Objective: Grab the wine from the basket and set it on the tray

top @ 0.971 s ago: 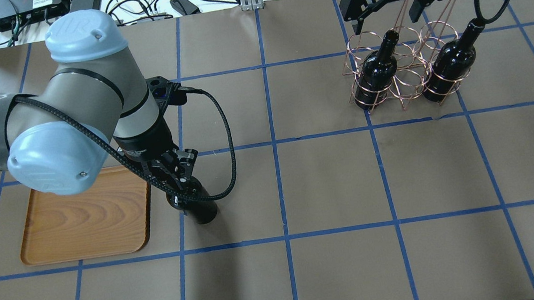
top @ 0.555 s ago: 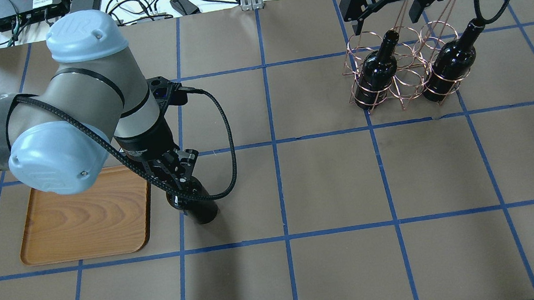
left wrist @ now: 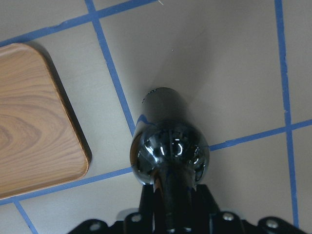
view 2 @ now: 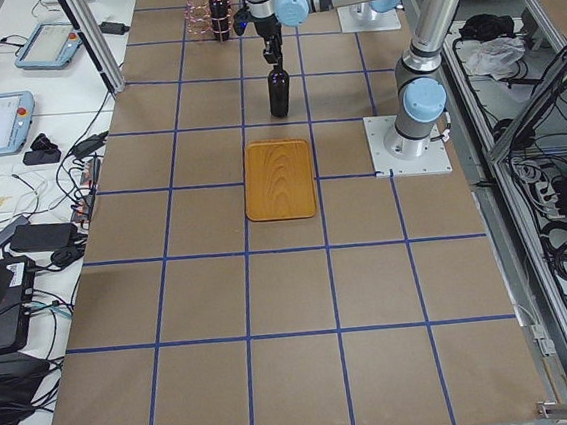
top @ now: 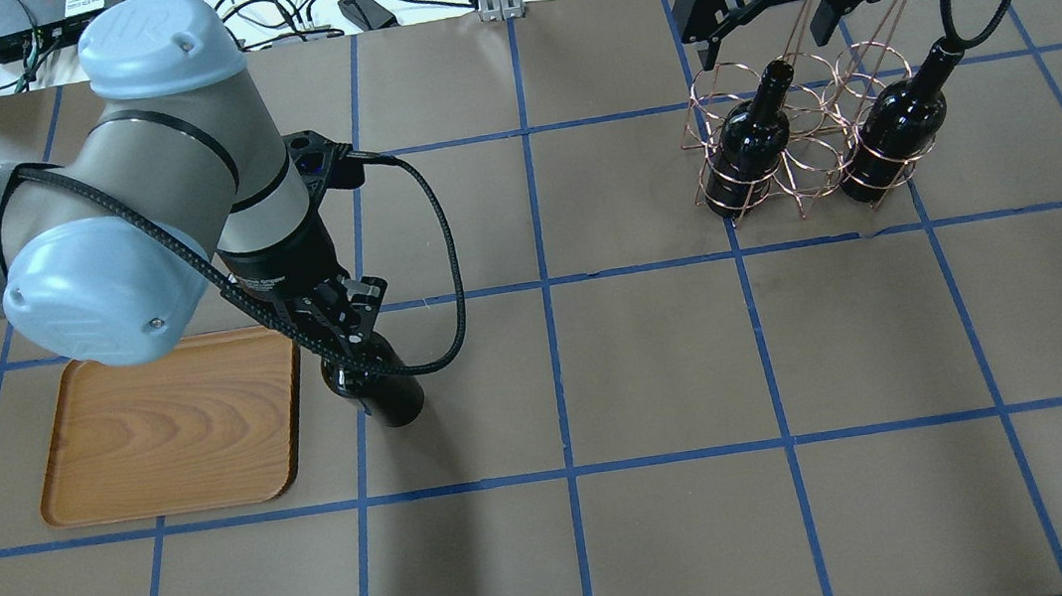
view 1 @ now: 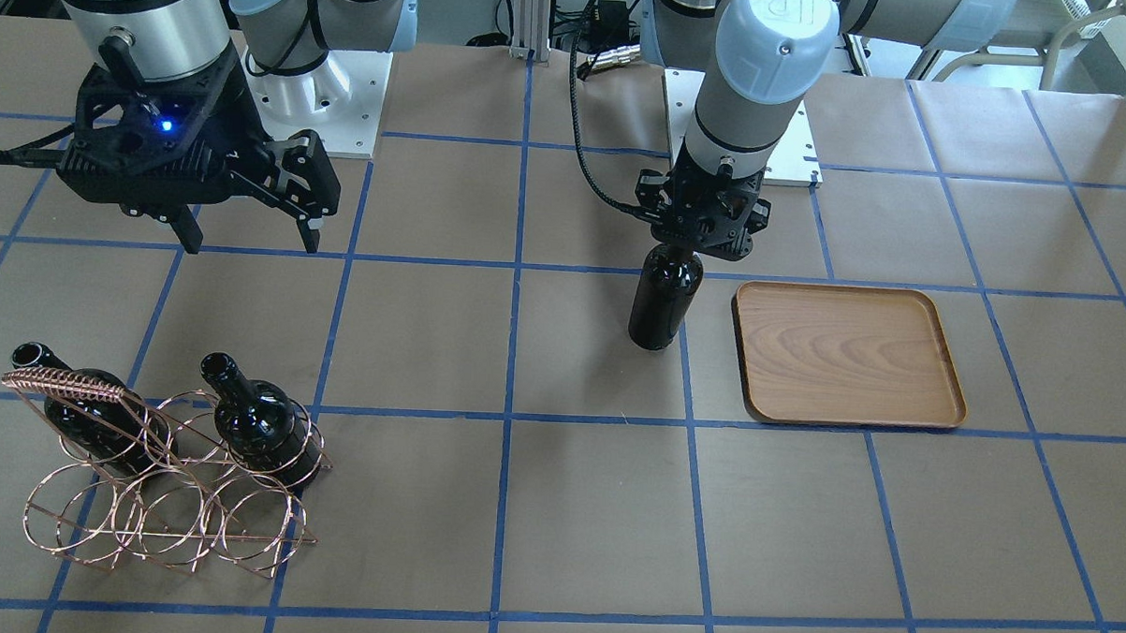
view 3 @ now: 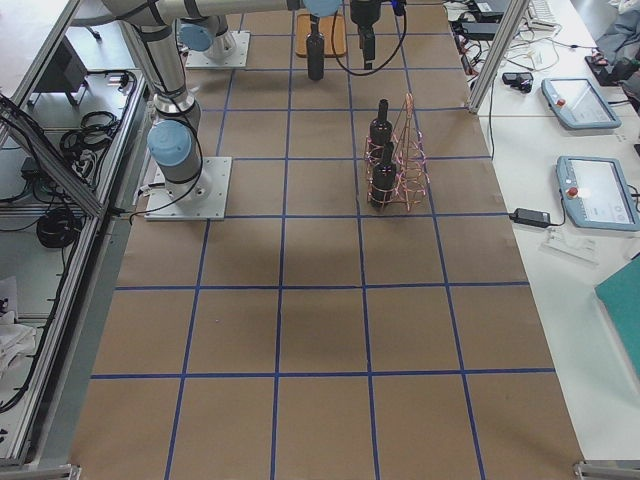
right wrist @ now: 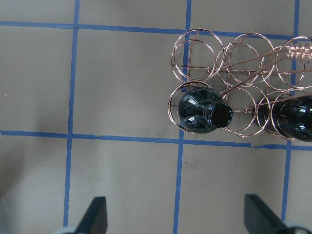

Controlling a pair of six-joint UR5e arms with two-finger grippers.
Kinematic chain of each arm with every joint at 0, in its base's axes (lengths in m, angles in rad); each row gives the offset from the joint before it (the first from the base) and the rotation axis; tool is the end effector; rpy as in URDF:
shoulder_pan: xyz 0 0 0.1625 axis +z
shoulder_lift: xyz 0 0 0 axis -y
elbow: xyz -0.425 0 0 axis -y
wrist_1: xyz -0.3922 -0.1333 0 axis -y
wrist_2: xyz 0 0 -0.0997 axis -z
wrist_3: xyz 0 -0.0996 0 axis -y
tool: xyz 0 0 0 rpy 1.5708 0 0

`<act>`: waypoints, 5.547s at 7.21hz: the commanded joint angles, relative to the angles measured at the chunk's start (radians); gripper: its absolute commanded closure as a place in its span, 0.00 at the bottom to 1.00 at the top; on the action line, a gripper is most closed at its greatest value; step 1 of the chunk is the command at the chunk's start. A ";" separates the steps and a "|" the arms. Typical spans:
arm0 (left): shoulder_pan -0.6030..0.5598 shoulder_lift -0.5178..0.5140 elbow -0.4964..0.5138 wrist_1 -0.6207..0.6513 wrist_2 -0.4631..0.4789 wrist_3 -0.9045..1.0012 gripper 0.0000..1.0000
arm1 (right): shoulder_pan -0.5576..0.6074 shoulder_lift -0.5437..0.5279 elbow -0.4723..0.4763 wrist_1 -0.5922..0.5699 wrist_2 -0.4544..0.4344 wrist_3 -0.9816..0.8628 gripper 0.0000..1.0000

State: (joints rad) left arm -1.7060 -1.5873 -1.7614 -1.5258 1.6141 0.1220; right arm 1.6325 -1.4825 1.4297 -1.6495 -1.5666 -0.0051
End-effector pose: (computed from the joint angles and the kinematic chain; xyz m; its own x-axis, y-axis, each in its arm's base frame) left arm -0.1916 -0.4515 0.3925 -0.9655 0.2595 -0.0228 0.2524 0.9534 0.1654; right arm 0.1668 -0.5318 0.5209 -0.9977 -0.0673 -0.0035 -0.0662 0.9891 -0.1311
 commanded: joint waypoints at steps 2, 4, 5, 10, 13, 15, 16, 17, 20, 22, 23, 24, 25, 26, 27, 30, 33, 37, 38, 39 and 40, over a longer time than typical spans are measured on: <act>0.119 0.001 0.120 -0.046 0.049 0.083 1.00 | 0.001 0.001 0.000 -0.004 0.000 0.001 0.00; 0.318 0.015 0.123 -0.046 0.050 0.293 1.00 | 0.001 0.001 0.000 -0.003 -0.001 0.001 0.00; 0.386 0.013 0.116 -0.048 0.052 0.354 1.00 | 0.001 0.001 0.000 -0.003 -0.001 0.001 0.00; 0.512 -0.014 0.016 0.003 0.067 0.458 1.00 | 0.003 -0.001 0.000 -0.001 -0.001 0.001 0.00; 0.516 -0.039 0.013 -0.007 0.101 0.459 1.00 | 0.003 -0.001 0.000 -0.001 -0.001 0.001 0.00; 0.516 -0.046 0.013 -0.011 0.104 0.465 1.00 | 0.003 -0.001 0.003 -0.001 -0.001 0.001 0.00; 0.516 -0.048 0.013 -0.011 0.104 0.473 1.00 | 0.003 0.001 0.003 -0.001 -0.001 0.001 0.00; 0.516 -0.048 0.014 -0.013 0.104 0.472 1.00 | 0.003 0.001 0.003 -0.001 -0.001 0.001 0.00; 0.534 -0.043 0.016 -0.068 0.102 0.478 1.00 | 0.003 0.001 0.003 -0.003 -0.001 0.001 0.00; 0.546 -0.048 0.016 -0.066 0.102 0.501 1.00 | 0.003 0.001 0.003 -0.003 -0.001 0.001 0.00; 0.546 -0.051 0.016 -0.066 0.102 0.501 1.00 | 0.003 0.001 0.003 -0.003 -0.001 0.001 0.00; 0.546 -0.052 0.016 -0.066 0.102 0.501 1.00 | 0.001 0.001 0.005 -0.001 -0.007 0.001 0.00; 0.546 -0.054 0.016 -0.066 0.099 0.502 0.98 | 0.003 0.001 0.005 -0.003 -0.003 0.001 0.00; 0.546 -0.054 0.016 -0.066 0.101 0.502 0.81 | 0.003 0.001 0.005 -0.003 -0.001 0.001 0.00; 0.543 -0.042 0.016 -0.072 0.090 0.484 0.01 | 0.003 0.001 0.003 -0.001 -0.006 0.001 0.00; 0.526 0.010 0.054 -0.164 0.098 0.406 0.00 | 0.003 0.001 0.005 -0.001 -0.003 0.001 0.00; 0.394 0.091 0.118 -0.231 -0.018 0.111 0.00 | 0.003 0.001 0.005 -0.003 -0.001 0.001 0.00; 0.129 0.084 0.188 -0.174 -0.019 0.028 0.00 | 0.003 0.001 0.005 -0.006 -0.001 0.001 0.00; 0.124 0.095 0.188 -0.172 -0.029 0.012 0.00 | 0.001 0.001 0.005 -0.006 -0.001 0.001 0.00; 0.123 0.092 0.186 -0.172 -0.030 0.013 0.00 | 0.001 0.001 0.005 -0.007 -0.001 0.001 0.00; 0.123 0.090 0.186 -0.162 -0.031 0.011 0.00 | 0.000 0.001 0.005 -0.007 -0.001 0.001 0.00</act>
State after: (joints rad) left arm -1.5794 -1.4963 -1.5748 -1.6966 1.5854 0.1370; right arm 1.6335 -1.4818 1.4343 -1.6561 -1.5677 -0.0046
